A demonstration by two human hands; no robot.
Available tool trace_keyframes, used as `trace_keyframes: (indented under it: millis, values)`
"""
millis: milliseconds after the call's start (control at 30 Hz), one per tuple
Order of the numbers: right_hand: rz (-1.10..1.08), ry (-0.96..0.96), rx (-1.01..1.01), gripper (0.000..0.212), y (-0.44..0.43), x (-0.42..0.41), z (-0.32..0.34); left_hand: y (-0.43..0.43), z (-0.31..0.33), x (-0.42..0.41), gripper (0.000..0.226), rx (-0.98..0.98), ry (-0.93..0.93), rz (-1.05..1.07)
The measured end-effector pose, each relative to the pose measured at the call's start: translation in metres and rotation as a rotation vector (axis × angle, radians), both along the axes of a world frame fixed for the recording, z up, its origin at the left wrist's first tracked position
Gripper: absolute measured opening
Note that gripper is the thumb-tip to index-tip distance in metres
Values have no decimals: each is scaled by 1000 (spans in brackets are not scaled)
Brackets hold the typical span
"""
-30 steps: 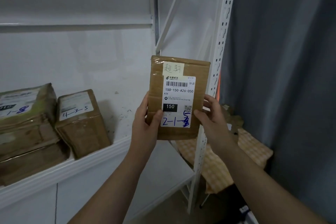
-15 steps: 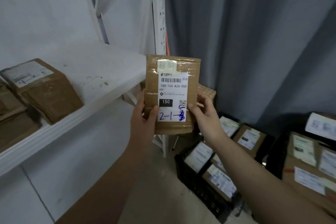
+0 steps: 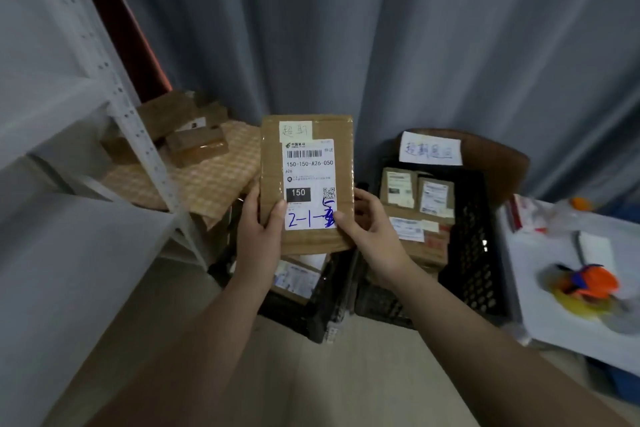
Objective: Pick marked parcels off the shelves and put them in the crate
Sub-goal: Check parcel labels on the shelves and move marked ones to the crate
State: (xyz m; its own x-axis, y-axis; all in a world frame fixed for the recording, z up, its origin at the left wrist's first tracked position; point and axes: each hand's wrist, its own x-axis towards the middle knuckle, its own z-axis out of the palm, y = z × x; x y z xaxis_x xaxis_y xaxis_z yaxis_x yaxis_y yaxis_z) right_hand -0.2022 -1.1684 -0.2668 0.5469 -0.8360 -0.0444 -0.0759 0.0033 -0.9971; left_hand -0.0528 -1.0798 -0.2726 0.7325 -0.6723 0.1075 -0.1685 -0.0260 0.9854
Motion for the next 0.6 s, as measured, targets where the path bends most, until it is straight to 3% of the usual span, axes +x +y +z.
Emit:
trace_keyframes:
  millis: [167,333,600]
  values:
    - [-117,47,26,54,-43,-107,-15,-59,-16,-103,41,-22,91,-126]
    - [-192,154,104,53,-77,-196,-39,-106,-45,-185,44,92,164,-196]
    - [-167,147,407,59,-107,-248,-79,-151,-83,-233,45,324,240,-243]
